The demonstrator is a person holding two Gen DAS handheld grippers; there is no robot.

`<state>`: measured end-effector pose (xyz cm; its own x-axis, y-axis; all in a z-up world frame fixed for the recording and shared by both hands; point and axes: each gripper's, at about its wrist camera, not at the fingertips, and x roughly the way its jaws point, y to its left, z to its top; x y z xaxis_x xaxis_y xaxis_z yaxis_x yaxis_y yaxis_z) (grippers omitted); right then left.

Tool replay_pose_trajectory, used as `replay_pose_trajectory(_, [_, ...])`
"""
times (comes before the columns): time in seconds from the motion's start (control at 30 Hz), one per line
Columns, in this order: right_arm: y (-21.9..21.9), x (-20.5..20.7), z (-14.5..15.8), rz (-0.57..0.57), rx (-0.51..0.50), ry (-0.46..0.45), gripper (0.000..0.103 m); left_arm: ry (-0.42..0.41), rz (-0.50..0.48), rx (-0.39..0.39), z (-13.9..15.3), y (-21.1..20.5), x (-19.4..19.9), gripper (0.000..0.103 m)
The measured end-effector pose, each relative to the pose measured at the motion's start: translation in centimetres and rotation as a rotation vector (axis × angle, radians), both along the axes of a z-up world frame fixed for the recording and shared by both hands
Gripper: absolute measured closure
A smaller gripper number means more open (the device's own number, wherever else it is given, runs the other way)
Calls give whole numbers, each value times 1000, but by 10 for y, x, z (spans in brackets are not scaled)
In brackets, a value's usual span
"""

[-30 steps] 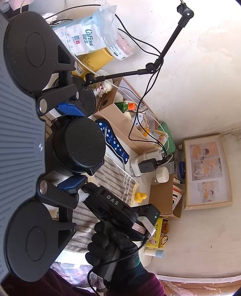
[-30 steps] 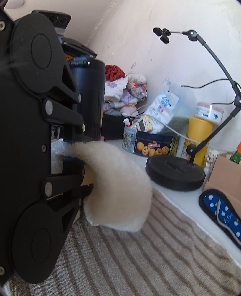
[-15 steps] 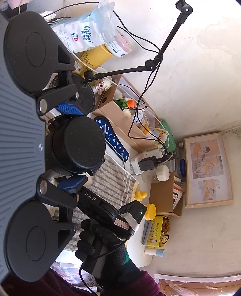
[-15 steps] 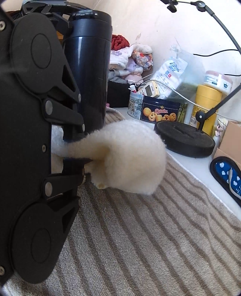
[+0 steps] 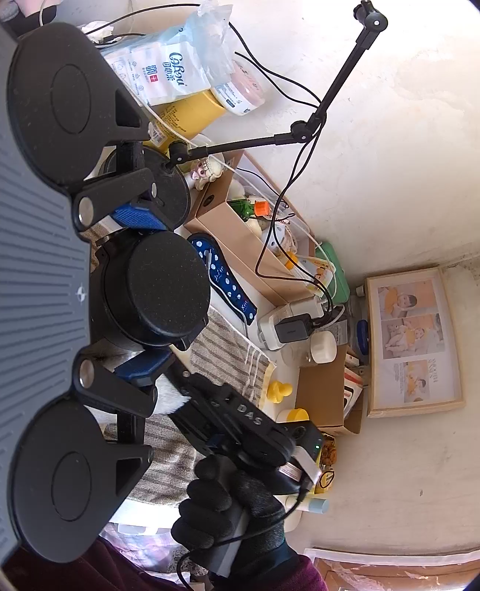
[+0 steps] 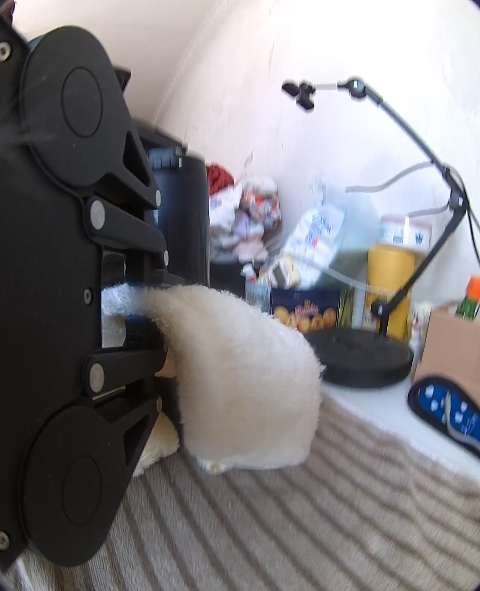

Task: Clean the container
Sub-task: 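Rub the towel along the tumbler body with the right gripper, then sweep the towel over the tumbler lid with the right gripper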

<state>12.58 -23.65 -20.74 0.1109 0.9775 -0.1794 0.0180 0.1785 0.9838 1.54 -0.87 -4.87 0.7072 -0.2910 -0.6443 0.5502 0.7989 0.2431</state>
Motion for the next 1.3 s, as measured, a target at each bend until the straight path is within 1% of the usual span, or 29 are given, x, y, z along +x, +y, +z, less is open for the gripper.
replay_pose_trajectory(0.13, [1,1,13,-8,61,-13,90,1,3,-4,0,1,0,37])
replay_pose_trajectory(0.5, [3,11,52,-2,169,-80,90,2,6,-5,0,1,1,37])
replay_pose_trajectory(0.6, [4,13,61,7,154,-113,89,2,9,-7,0,2,1,37])
replay_pose_trajectory(0.7, [4,14,61,9,158,-120,90,0,10,-8,-1,2,1,37])
replay_pose_trajectory(0.93, [9,15,50,27,91,-120,90,0,16,-12,-1,4,1,37])
replay_pose_trajectory(1.1, [7,11,31,13,51,-68,90,0,14,-9,0,3,1,37])
replay_pose_trajectory(1.23, [7,6,16,21,-53,-50,90,14,19,4,1,-1,4,37])
replay_pose_trajectory(1.3, [6,3,10,20,-96,-44,90,31,37,16,3,-6,6,36])
